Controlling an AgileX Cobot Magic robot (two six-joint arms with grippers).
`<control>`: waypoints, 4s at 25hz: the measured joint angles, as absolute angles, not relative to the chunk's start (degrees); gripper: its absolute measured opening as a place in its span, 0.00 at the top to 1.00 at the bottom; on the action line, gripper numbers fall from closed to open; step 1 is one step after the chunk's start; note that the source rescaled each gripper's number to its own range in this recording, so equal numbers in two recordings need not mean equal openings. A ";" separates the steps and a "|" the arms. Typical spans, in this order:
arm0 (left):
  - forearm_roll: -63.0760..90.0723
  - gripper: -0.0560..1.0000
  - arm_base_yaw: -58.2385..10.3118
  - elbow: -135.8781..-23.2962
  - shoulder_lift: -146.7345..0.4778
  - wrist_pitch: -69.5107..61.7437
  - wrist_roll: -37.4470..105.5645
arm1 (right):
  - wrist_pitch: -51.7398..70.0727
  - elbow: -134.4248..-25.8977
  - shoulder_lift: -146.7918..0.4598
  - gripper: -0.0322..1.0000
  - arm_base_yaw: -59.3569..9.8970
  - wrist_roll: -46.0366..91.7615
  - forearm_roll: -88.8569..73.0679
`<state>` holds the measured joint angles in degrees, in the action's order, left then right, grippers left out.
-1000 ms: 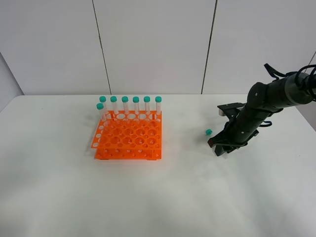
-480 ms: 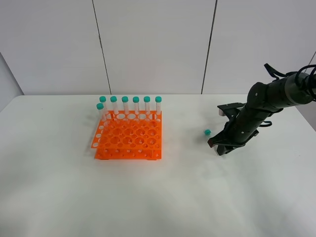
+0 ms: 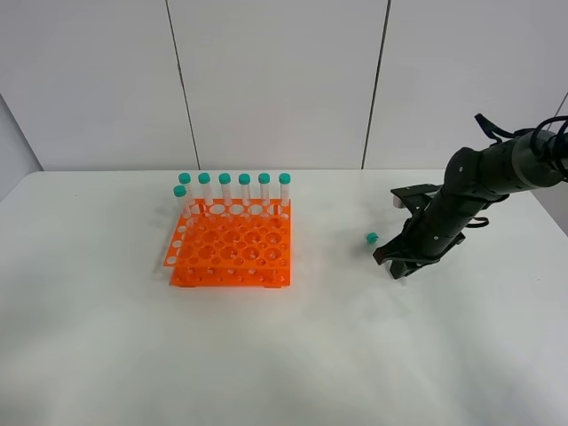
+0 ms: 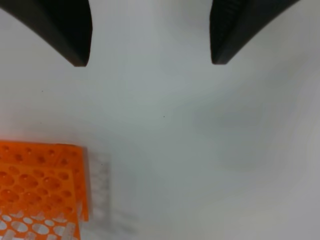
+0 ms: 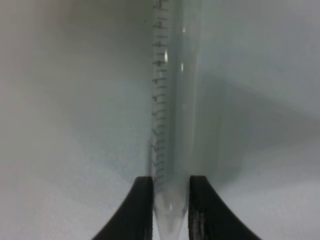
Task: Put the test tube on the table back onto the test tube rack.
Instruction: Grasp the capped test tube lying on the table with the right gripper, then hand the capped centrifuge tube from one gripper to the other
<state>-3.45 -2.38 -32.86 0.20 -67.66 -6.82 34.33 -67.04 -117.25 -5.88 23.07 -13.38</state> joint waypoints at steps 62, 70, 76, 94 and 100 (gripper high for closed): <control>-3.50 0.00 -2.38 -32.86 0.20 -67.64 -6.77 | 18.30 -64.58 -103.66 0.67 -41.84 89.60 -63.97; -3.50 0.00 -2.38 -32.86 0.20 -67.64 -6.77 | 18.14 -64.58 -103.66 0.67 -44.74 100.72 -76.76; -3.50 0.00 -2.38 -32.86 0.20 -67.64 -6.77 | 17.87 -64.58 -103.66 0.67 -44.74 102.86 -79.99; -3.50 0.00 -2.38 -32.86 0.20 -66.99 -6.45 | 21.53 -64.52 -103.66 0.67 -44.93 105.86 -80.54; -3.50 0.00 -2.38 -32.86 0.20 -66.82 -6.40 | 23.10 -64.52 -103.66 0.67 -44.93 106.80 -80.92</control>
